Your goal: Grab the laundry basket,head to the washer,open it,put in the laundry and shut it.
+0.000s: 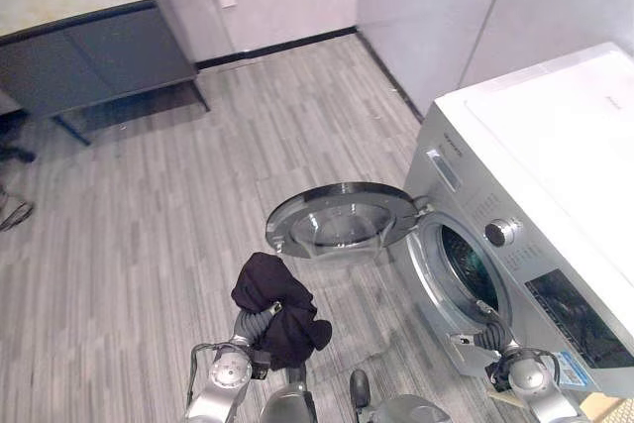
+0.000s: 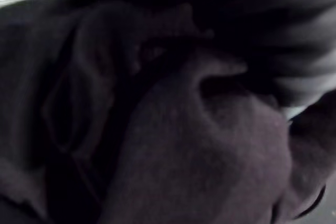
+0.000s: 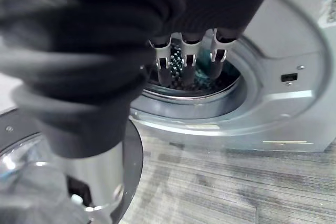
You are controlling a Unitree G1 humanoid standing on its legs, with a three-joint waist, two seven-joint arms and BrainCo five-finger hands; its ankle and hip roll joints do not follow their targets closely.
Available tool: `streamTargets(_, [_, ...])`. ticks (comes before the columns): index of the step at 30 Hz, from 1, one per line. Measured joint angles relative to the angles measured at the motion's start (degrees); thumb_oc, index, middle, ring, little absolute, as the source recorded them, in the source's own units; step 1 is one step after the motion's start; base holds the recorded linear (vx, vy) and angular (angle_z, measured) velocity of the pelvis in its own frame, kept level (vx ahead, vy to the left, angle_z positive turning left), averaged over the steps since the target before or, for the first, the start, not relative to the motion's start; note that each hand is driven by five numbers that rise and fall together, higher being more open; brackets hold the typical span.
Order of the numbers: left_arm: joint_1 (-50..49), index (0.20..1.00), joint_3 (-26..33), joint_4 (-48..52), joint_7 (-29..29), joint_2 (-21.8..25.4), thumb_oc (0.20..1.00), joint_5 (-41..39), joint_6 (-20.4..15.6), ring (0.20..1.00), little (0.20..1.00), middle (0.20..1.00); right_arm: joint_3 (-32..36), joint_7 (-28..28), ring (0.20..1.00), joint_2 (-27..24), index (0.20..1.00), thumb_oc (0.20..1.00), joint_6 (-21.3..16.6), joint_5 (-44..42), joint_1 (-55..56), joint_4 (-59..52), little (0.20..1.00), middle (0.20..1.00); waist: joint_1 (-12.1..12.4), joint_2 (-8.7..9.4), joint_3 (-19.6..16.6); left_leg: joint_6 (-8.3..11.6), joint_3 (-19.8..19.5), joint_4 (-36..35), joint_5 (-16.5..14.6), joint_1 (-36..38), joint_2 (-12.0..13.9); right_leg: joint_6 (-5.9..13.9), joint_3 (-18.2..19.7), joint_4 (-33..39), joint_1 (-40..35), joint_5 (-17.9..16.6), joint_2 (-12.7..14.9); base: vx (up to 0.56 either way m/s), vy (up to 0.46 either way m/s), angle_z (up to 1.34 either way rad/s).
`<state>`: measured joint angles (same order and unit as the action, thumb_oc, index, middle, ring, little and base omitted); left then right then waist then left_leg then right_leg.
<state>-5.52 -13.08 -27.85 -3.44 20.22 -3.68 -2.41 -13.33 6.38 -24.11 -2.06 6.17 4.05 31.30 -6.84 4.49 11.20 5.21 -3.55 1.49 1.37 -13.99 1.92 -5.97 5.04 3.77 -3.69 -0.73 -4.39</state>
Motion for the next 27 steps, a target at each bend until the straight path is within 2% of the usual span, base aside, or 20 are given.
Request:
streamTargets(1, [-0.2,0.200,-0.5,-0.1,0.2,0.3,0.200,0.0,0.0,0.200,0.200,0.200,-0.1,-0.1,1.000,0.0,1.000,1.000,0.0,0.0,-0.8,0.8,1.000,1.000,1.6,-0.18,0.1,-0.52,-2.8,-1.4,0.8,0.5,-0.1,-0.03,2.3,-1.0,0.5,-0.1,-0.3,0.45,0.269,-1.51])
streamTargets(2, [-0.2,0.200,-0.8,-0.3,0.9,0.2,0.200,0.0,0.3,0.200,0.200,0.200,-0.1,-0.1,1.000,-0.2,1.000,1.000,-0.1,0.0,-1.8,1.5,1.000,1.000,0.9,-0.97,0.3,-1.63,-4.7,-1.5,1.7,0.4,-0.6,1.16,5.8,-0.5,-0.6,0.5,-0.3,0.33,0.219,-1.55])
streamTargets(3, [-0.2,0.200,-1.5,-0.2,1.1,0.1,0.200,0.0,0.3,0.200,0.200,0.200,-0.1,-0.1,1.000,-0.2,1.000,1.000,-0.2,0.0,-1.8,1.9,1.000,1.000,0.9,-1.76,0.2,-2.33,-4.9,-2.2,2.5,1.3,-0.5,1.39,6.9,-0.7,-1.0,0.7,-0.5,0.27,0.215,-1.31])
streamTargets(5, [-0.9,0.200,-4.0,0.0,1.2,-0.1,0.200,0.1,0.1,0.200,0.200,0.200,0.1,-0.1,1.000,-0.8,1.000,1.000,-0.7,0.1,-1.4,3.0,1.000,1.000,0.7,-4.63,-0.2,-3.55,-0.9,-2.7,3.0,4.6,1.4,3.40,10.8,-4.6,-1.4,4.3,-2.1,0.18,0.165,-1.08])
streamTargets(6, [0.2,0.200,-4.4,-0.2,1.3,-0.2,0.200,0.1,0.0,0.200,0.200,0.200,-0.1,0.2,1.000,-0.5,1.000,1.000,-0.2,0.0,-1.4,3.1,1.000,1.000,-0.2,-4.31,-0.2,-3.42,0.1,-2.5,4.7,5.1,1.0,2.91,11.4,-6.3,-0.7,5.8,-1.6,0.18,0.178,-1.43])
streamTargets(7, [1.3,0.200,-4.7,0.1,1.0,0.5,0.200,0.1,-0.1,0.200,0.200,0.200,-1.2,-0.3,1.000,-0.1,1.000,1.000,-0.2,0.1,-0.9,2.5,1.000,1.000,-0.7,-2.72,-1.0,-3.93,5.6,-3.7,4.4,5.8,-0.1,3.61,14.3,-12.0,3.9,9.7,0.4,0.14,0.179,-1.44])
streamTargets(8, [2.2,0.200,-4.6,0.2,1.0,1.3,0.200,0.1,0.0,0.200,0.200,0.200,-1.3,-0.3,1.000,0.2,1.000,1.000,-0.2,0.1,-1.5,1.5,1.000,1.000,-0.4,-2.59,-0.8,-5.23,8.5,-4.6,5.6,5.8,-0.7,5.98,13.7,-14.1,5.9,10.7,2.0,0.10,0.156,-1.60])
streamTargets(9, [3.2,0.200,-4.7,0.3,1.0,1.8,0.200,0.1,0.0,0.200,0.200,0.200,-1.3,-0.3,1.000,0.3,1.000,1.000,-0.2,0.1,-1.3,0.5,1.000,1.000,-1.1,-2.15,-0.7,-6.05,9.8,-5.0,5.8,5.9,-1.8,7.32,12.5,-14.4,7.0,11.0,3.8,0.07,0.134,-1.26])
streamTargets(10, [4.7,0.200,-5.1,0.6,0.6,2.2,0.200,0.1,0.0,0.200,0.200,0.200,-1.8,-0.3,1.000,1.0,1.000,1.000,-0.1,0.1,-1.7,0.6,1.000,1.000,-2.3,-1.39,-0.6,-7.28,15.3,-5.3,5.4,6.6,-2.1,8.39,12.0,-15.1,8.5,10.8,5.3,0.09,0.118,-2.03])
streamTargets(11, [5.2,0.200,-4.4,0.8,-0.3,3.6,0.200,0.1,0.0,0.200,0.200,0.200,-4.1,-0.4,1.000,2.6,1.000,1.000,-0.4,0.1,-3.9,-0.2,1.000,1.000,-2.0,-0.92,-0.6,-7.99,22.2,-5.6,4.0,7.8,-1.5,10.15,11.2,-17.0,12.2,9.6,6.0,0.10,0.087,-2.15])
streamTargets(13, [5.5,0.200,-3.4,1.0,-1.0,4.0,0.200,0.1,0.0,0.200,0.200,0.200,-4.6,-1.0,1.000,4.4,1.000,1.000,-0.6,0.0,-5.2,-1.4,1.000,1.000,-0.2,-0.86,-0.1,-7.67,27.7,-6.0,3.4,9.3,-1.1,11.11,4.5,-17.6,14.9,9.0,7.8,0.11,0.035,-2.10])
streamTargets(14, [6.1,0.200,-3.0,1.1,-1.4,4.1,0.200,0.1,-0.2,0.200,0.200,0.200,-5.0,-1.5,1.000,5.5,1.000,1.000,-0.8,0.0,-4.9,-1.2,1.000,1.000,-0.7,-0.85,0.0,-6.70,31.4,-6.0,0.8,10.6,-0.7,11.16,-3.2,-16.2,15.5,9.0,9.8,0.09,-0.019,-1.73])
streamTargets(15, [6.8,0.200,-2.7,1.2,-1.4,4.0,0.200,0.1,-0.3,0.200,0.200,0.200,-5.0,-1.5,1.000,5.6,1.000,1.000,-0.7,0.0,-4.2,-1.1,1.000,1.000,-1.2,-0.96,0.0,-6.17,32.2,-6.0,0.3,10.9,-0.6,11.25,-6.0,-15.4,15.3,8.9,10.7,0.20,-0.091,-1.47])
streamTargets(18, [7.0,0.200,-2.5,2.1,-1.4,3.5,0.200,0.1,-0.5,0.200,0.200,0.200,-4.8,-1.6,1.000,5.5,1.000,1.000,-0.3,0.0,-3.2,0.3,1.000,1.000,0.6,-0.85,-0.1,-4.40,38.1,-5.9,-1.0,13.1,1.1,11.29,-22.5,-15.3,15.4,8.8,15.5,0.16,-0.103,-1.04])
streamTargets(19, [6.2,0.200,-2.4,2.1,-1.5,3.6,0.200,0.1,-0.5,0.200,0.200,0.200,-4.6,-1.5,1.000,5.5,1.000,1.000,-0.3,0.0,-3.1,0.3,1.000,1.000,1.1,-0.67,-0.4,-5.05,39.0,-5.5,-1.1,13.5,1.4,11.10,-24.2,-14.9,14.9,8.2,16.0,0.23,-0.216,-0.69])
streamTargets(20, [5.8,0.200,-2.3,1.9,-1.5,3.0,0.200,0.1,-0.5,0.200,0.200,0.200,-3.0,-1.3,1.000,5.1,1.000,1.000,-0.6,0.0,-1.7,0.2,1.000,1.000,-0.3,-0.46,-0.7,-4.15,38.2,-4.1,-2.0,13.8,2.1,12.25,-23.4,-14.1,13.8,5.9,15.7,0.19,-0.167,-0.05])
streamTargets(21, [5.5,0.200,-1.9,1.9,-1.5,2.4,0.200,0.0,-0.5,0.200,0.200,0.200,-1.6,-1.3,1.000,5.1,1.000,1.000,-0.6,0.0,-0.5,0.2,1.000,1.000,-1.3,-0.50,-0.7,-3.65,37.6,-4.0,-1.9,14.1,2.4,12.06,-21.0,-14.2,13.4,5.3,14.0,0.17,-0.195,0.29])
streamTargets(22, [4.6,0.200,-1.5,1.9,-1.7,1.9,0.200,0.0,-0.5,0.200,0.200,0.200,0.0,-1.3,1.000,5.0,1.000,1.000,-0.6,0.0,0.7,0.2,1.000,1.000,-1.4,-0.56,-1.2,-3.49,37.1,-3.6,-1.5,14.4,2.7,10.45,-17.8,-13.9,13.1,3.8,12.4,0.06,-0.176,0.10])
streamTargets(24, [2.5,0.200,-1.5,1.7,-2.1,1.8,0.200,-0.1,-0.5,0.200,0.200,0.200,0.6,-1.1,1.000,4.1,1.000,1.000,-0.4,-0.1,1.3,1.3,1.000,1.000,-0.6,-1.34,-1.7,-3.38,35.7,-0.9,-1.4,14.7,5.3,9.07,-17.0,-12.5,11.8,3.8,10.1,0.06,-0.269,-0.36])
streamTargets(27, [2.9,0.200,-0.5,-0.3,-3.5,1.3,0.200,-0.6,-0.2,0.200,0.200,0.200,1.8,0.0,1.000,3.9,1.000,1.000,-0.3,-1.5,1.4,1.8,1.000,1.000,-0.4,-0.82,-1.7,-3.44,30.7,14.3,-1.3,8.3,9.4,6.88,-16.8,-12.7,11.4,4.5,9.2,0.00,-0.145,-0.23])
